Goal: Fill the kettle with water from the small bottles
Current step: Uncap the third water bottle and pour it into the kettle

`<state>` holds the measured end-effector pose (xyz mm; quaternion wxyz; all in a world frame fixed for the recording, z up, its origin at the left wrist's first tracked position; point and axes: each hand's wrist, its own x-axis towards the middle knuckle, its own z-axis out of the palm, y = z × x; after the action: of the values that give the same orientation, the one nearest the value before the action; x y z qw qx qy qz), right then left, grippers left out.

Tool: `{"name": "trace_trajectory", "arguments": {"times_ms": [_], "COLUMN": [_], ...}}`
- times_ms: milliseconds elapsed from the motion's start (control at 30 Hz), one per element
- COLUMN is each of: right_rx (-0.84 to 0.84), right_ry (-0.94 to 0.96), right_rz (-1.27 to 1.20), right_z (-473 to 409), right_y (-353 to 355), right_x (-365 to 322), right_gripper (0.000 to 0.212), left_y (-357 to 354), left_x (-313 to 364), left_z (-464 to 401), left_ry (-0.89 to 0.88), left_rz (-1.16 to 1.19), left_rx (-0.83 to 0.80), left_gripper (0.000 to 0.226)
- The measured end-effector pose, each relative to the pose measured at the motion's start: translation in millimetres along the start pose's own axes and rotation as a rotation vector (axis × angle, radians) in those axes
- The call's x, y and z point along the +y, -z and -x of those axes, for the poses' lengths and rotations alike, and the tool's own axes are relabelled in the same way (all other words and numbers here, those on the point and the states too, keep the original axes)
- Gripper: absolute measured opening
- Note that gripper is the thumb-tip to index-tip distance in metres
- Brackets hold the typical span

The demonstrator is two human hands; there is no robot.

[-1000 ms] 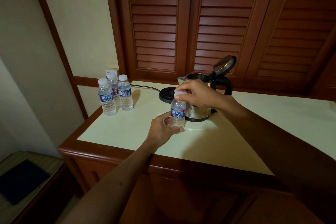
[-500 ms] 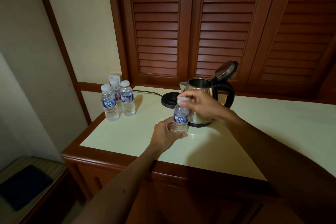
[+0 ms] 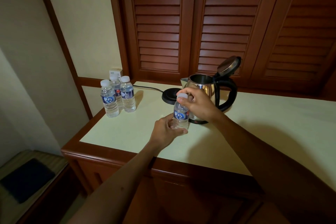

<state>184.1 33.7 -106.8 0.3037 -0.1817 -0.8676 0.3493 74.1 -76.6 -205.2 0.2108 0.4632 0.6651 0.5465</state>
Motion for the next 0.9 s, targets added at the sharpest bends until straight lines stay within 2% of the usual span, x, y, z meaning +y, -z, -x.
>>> {"name": "trace_trajectory", "arguments": {"times_ms": [100,167,267,333,467,633,700,800,900], "right_rx": [0.092,0.078,0.039,0.038,-0.008,0.143,0.179,0.251,0.35], "right_ry": [-0.024,-0.059,-0.049,-0.105,-0.201,-0.241,-0.266,-0.326,-0.391], "right_rz": [-0.052,-0.187,-0.264,-0.288,-0.213,-0.099,-0.063,0.007,0.086], "right_z": [3,12,23,26,32,48,62,90,120], "right_y": [-10,-14,-21,-23,-27,-9,7,42,83], "right_x": [4,7,17,20,20,21,26,39,57], "right_gripper": [0.027,0.034,0.052,0.057,0.055,0.045,0.039,0.042,0.046], "left_y": [1,1,1,1,2,-1,-1,-12,-45], "left_x": [1,-1,1,1,2,-1,2,15,34], "left_z": [1,0,0,1,2,2,2,1,-5], "left_ry": [-0.001,-0.005,-0.013,0.006,-0.015,0.004,-0.035,-0.144,-0.266], "left_rz": [-0.016,-0.023,-0.043,-0.026,-0.074,-0.28,-0.408,-0.65,-0.664], "left_rx": [0.004,0.001,-0.014,-0.014,-0.012,-0.047,-0.073,-0.113,-0.156], "left_gripper": [0.051,0.052,0.054,0.053,0.054,0.067,0.053,0.037,0.03]}}
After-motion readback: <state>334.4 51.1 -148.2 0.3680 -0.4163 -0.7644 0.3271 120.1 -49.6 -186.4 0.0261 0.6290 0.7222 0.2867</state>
